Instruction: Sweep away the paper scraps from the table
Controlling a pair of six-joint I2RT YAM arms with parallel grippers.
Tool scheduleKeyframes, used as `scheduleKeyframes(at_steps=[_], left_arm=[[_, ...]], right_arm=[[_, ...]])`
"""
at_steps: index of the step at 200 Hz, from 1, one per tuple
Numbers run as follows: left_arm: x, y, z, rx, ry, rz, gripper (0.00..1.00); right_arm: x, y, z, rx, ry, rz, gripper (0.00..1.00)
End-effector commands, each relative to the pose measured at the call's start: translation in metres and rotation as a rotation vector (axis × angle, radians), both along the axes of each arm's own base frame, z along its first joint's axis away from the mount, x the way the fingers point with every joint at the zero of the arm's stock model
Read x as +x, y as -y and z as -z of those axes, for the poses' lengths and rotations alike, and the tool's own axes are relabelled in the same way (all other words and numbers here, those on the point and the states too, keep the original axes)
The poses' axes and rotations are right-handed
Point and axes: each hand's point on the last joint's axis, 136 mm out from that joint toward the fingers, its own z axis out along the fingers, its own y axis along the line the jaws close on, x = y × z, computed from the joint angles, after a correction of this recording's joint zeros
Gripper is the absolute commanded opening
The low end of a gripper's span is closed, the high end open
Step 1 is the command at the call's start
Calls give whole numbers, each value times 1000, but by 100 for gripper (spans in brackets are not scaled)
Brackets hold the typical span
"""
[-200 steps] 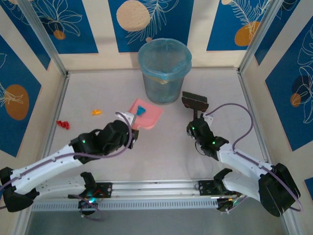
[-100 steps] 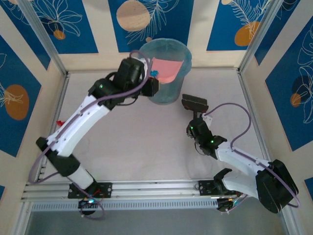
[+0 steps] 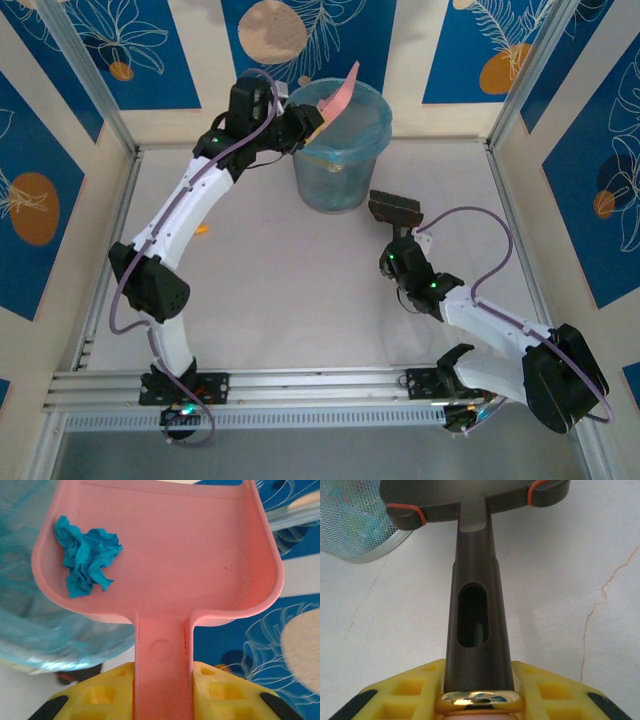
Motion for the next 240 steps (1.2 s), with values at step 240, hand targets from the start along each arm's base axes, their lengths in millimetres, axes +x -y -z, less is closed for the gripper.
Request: scheduleKeyframes(at_steps=[240], left_arm=[[-7, 0, -37, -701, 78, -130, 0]], right_arm=[[15, -10, -17, -44, 34, -26, 0]])
